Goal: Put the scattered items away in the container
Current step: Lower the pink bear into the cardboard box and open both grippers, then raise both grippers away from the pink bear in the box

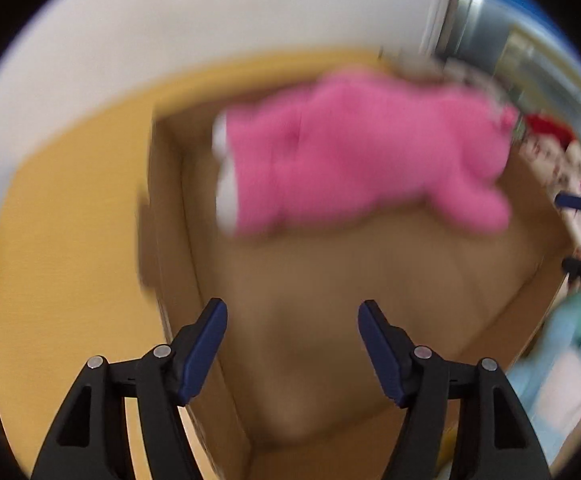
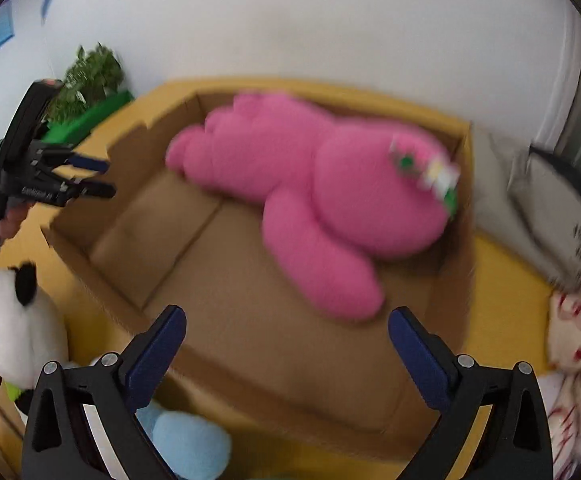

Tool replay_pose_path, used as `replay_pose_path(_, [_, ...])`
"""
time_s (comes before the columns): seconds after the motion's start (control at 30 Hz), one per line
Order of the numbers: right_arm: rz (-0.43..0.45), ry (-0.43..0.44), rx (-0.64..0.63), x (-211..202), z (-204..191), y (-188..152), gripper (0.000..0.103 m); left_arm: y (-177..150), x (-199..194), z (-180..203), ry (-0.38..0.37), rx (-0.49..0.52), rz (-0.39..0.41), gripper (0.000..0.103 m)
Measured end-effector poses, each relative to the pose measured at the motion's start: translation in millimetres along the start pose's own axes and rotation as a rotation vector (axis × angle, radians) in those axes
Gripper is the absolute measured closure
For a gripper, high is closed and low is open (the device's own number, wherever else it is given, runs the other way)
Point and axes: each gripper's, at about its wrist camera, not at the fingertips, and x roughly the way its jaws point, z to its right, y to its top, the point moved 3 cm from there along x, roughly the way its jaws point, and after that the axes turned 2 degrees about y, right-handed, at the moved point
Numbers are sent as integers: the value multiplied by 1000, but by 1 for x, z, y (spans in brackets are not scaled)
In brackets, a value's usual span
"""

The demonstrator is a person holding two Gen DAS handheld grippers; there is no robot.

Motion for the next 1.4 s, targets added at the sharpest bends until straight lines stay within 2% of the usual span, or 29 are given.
replay_pose_path(0.03, [-53, 3, 13, 10, -2, -10, 4, -13, 8, 1, 39, 39, -13, 42])
replay_pose_path(0.07, [-71, 5, 25, 12, -5, -18, 4, -21, 7, 7, 101, 106, 17, 53])
replay_pose_path(0.1, [-78, -8, 49, 9, -4, -20, 11, -28, 4, 10, 122, 123, 24, 54])
replay_pose_path(0.13, [-105, -50, 64, 8, -2, -25, 15, -33, 2, 9, 119, 93, 7, 54])
replay_pose_path(0.17, [-125, -73, 79, 8, -2, -33, 15, -37, 1, 6, 115, 66, -8, 54])
replay_pose_path(0.27, [-170, 18, 167, 5, -5, -58, 15, -59, -2, 11, 127, 92, -32, 55])
replay_pose_path(0.5, [-165, 5, 198, -23, -33, -107, 14, -105, -15, 21, 117, 81, -40, 56])
replay_pose_path(0.6, [-130, -39, 201, -39, -42, -119, 13, -115, -27, 20, 80, 49, -18, 56])
replay_pose_path(0.63, [-92, -63, 187, -52, -47, -121, 13, -117, -35, 19, 78, 41, 3, 56])
replay_pose_path(0.7, [22, -88, 157, -90, -64, -120, 10, -119, -66, 19, 90, 33, 100, 56])
replay_pose_path(0.77, [144, -133, 132, -132, -80, -118, 0, -123, -110, 19, 74, -8, 226, 54])
replay_pose_path(0.83, [259, -199, 120, -170, -100, -119, 0, -132, -160, 24, 61, -85, 373, 45])
replay_pose_path(0.87, [298, -220, 119, -181, -108, -118, 0, -141, -180, 27, 69, -121, 437, 29])
replay_pose_path(0.9, [336, -241, 120, -190, -116, -119, 0, -151, -200, 32, 87, -156, 509, 21])
replay_pose_path(0.93, [363, -259, 124, -196, -124, -120, 0, -164, -218, 39, 108, -192, 587, 21])
replay_pose_path(1.0, [392, -282, 155, -198, -136, -121, 0, -175, -235, 55, 137, -240, 678, 21])
replay_pose_path(1.13, [399, -262, 213, -203, -141, -135, 0, -201, -253, 83, 118, -261, 715, 21])
replay_pose_path(1.2, [404, -278, 217, -209, -144, -137, 0, -209, -259, 89, 138, -244, 723, 21])
replay_pose_path(1.3, [383, -265, 233, -214, -140, -142, 0, -217, -261, 96, 176, -217, 717, 21])
replay_pose_path(1.4, [382, -243, 244, -219, -139, -144, 0, -222, -258, 103, 155, -201, 693, 21])
